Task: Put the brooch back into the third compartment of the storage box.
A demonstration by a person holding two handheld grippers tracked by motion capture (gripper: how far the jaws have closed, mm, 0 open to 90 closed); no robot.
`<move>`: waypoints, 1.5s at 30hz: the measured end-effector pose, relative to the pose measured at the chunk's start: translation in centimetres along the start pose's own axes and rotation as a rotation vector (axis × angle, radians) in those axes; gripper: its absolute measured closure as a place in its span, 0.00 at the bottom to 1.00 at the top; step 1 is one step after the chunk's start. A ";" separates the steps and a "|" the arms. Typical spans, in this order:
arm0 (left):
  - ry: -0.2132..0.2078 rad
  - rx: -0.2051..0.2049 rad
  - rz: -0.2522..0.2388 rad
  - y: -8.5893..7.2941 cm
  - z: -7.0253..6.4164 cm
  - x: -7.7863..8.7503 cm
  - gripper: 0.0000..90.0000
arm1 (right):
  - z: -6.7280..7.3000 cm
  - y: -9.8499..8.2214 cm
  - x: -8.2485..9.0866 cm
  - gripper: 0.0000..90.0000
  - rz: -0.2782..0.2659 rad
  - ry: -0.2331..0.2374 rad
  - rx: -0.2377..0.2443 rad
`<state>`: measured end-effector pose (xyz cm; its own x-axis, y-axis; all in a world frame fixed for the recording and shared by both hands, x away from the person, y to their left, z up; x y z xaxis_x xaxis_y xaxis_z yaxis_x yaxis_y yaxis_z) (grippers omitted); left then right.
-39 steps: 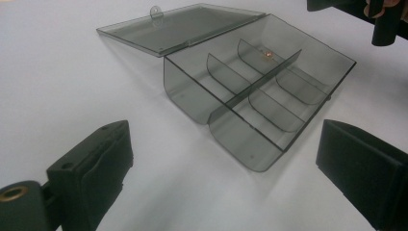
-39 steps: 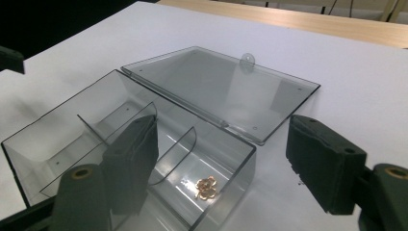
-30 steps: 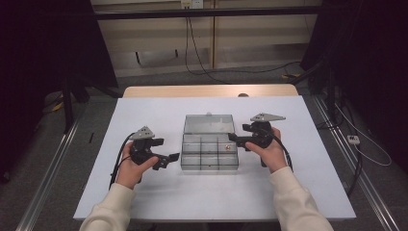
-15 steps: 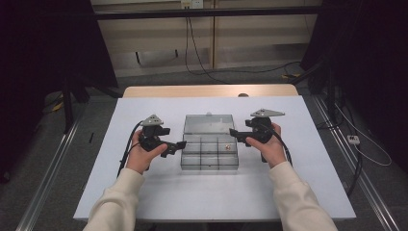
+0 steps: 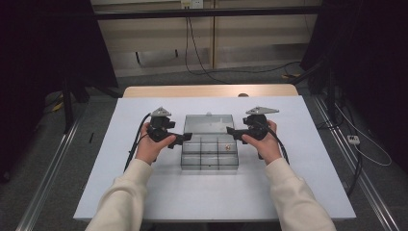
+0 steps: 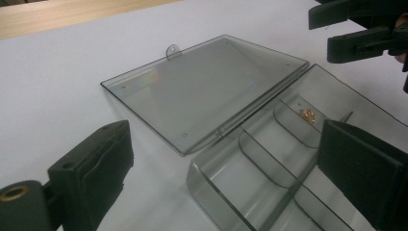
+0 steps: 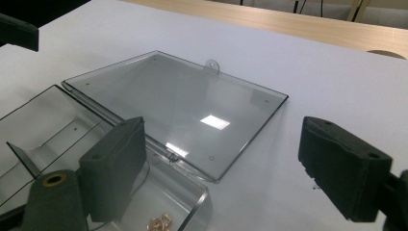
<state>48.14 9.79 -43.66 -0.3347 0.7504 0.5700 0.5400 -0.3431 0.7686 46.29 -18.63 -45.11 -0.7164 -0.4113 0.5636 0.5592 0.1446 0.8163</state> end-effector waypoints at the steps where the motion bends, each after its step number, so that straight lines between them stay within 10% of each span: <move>1: 0.007 0.001 -0.001 0.1 0.2 -0.2 0.06 | 0.0 0.1 -0.1 0.19 0.000 -0.002 -0.001; 29: 0.090 0.079 0.020 1.8 4.2 -4.9 0.10 | -1.6 0.8 -3.9 0.21 0.047 -0.056 -0.067; 45: 0.044 0.151 0.073 0.7 4.7 -7.4 0.13 | -2.0 -0.4 -5.9 0.33 0.134 0.006 -0.160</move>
<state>54.68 6.65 -48.71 -0.3221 0.6996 0.6378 0.6733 -0.3043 0.6739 51.10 -18.03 -48.95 -0.6290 -0.4031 0.6647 0.7087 0.0540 0.7034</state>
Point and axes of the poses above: each handheld gripper's, and its own axes: x roughly backward along the jaws, y roughly out of its top, z roughly to its left, the point moved 4 cm from there along -x, roughly forward along the jaws, and after that the axes turned 5 degrees about -y, right-handed, at the moved point
